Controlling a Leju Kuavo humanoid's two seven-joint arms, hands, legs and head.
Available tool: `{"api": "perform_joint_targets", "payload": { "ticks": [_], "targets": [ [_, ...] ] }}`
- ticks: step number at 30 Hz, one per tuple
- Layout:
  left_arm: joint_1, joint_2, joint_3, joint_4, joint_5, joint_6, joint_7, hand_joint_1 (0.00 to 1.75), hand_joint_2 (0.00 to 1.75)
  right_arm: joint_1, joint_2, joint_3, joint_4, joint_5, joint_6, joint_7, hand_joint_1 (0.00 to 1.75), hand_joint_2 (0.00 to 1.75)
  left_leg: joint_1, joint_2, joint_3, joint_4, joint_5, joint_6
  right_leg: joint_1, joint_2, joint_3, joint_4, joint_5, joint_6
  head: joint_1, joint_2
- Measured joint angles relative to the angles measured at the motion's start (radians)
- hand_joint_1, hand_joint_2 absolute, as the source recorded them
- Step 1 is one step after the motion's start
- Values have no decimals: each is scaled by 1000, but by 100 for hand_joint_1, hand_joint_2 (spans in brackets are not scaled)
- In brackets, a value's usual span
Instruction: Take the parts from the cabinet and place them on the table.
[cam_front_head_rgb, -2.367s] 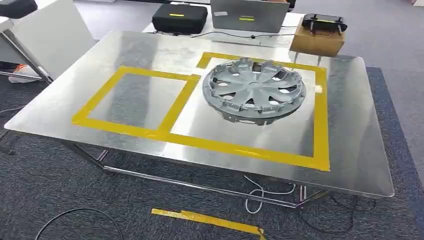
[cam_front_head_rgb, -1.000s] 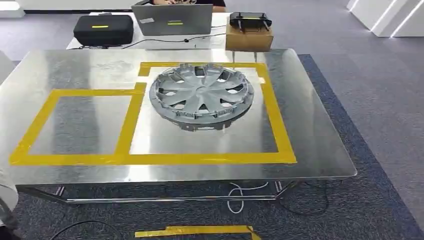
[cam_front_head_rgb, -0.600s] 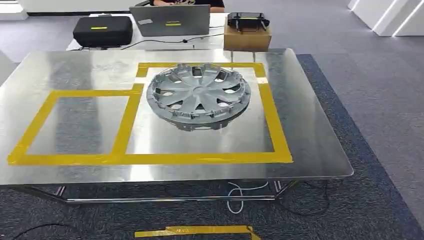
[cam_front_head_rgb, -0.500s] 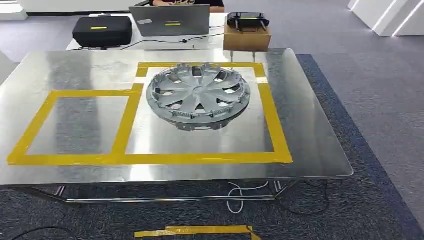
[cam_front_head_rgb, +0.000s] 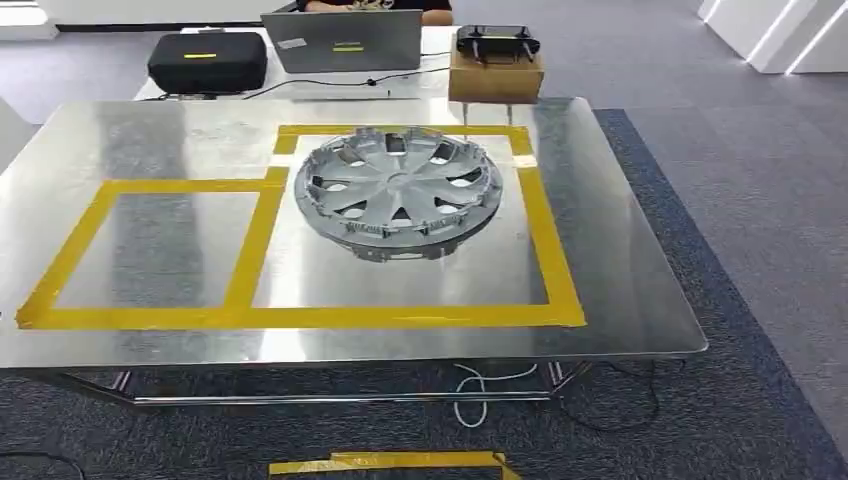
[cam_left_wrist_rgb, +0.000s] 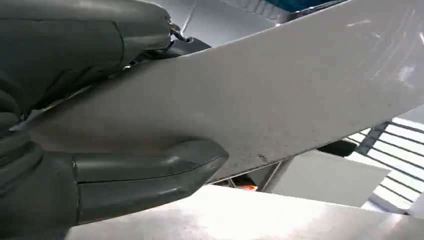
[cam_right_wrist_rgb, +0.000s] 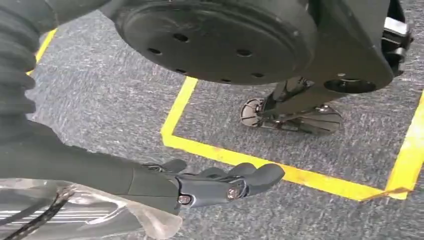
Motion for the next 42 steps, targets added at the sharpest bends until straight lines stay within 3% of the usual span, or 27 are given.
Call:
{"api": "perform_joint_targets", "payload": {
  "ticks": [7, 12, 16, 32, 33, 37, 42],
  "targets": [
    [-242, 20, -162, 255, -211, -17, 134, 175, 175, -25, -9, 19, 39, 12, 1, -4, 0, 175, 0, 0, -1, 0, 2, -1, 0, 1, 1, 1, 3, 0, 0, 0],
    [-356, 6, -262, 391, -291, -32, 171, 175, 175, -30, -10, 31, 53, 16, 6, 7, 0, 175, 0, 3, -2, 1, 2, -1, 0, 4, -2, 1, 3, 0, 0, 0],
    [-431, -35, -367, 496, -437, -63, 239, 175, 175, -41, -11, 36, 57, 29, 11, 24, 0, 175, 0, 1, -4, 1, 2, -1, -1, 2, -2, 1, 3, 0, 0, 0],
    [-552, -208, -574, 705, -602, -165, 364, 175, 175, -54, -12, 61, 60, 47, 27, 46, 0, 175, 0, 3, -5, 1, 2, -1, -1, 4, -4, 1, 4, 1, 0, 0],
    [-558, -216, -582, 713, -612, -170, 380, 0, 175, -55, -12, 61, 60, 47, 28, 46, 0, 0, 0, 3, -5, 1, 2, -1, -1, 4, -4, 1, 4, 1, 0, 0],
    [-570, -228, -603, 742, -632, -156, 424, 0, 175, -54, -12, 66, 60, 47, 30, 47, 0, 0, 0, 3, -5, 1, 2, -1, -1, 4, -4, 2, 4, 1, 0, 0],
    [-571, -224, -604, 754, -632, -106, 431, 0, 175, -49, -12, 66, 61, 45, 30, 47, 0, 0, 0, 3, -5, 1, 2, -1, -1, 4, -5, 3, 4, 1, 0, 0]
  ]
}}
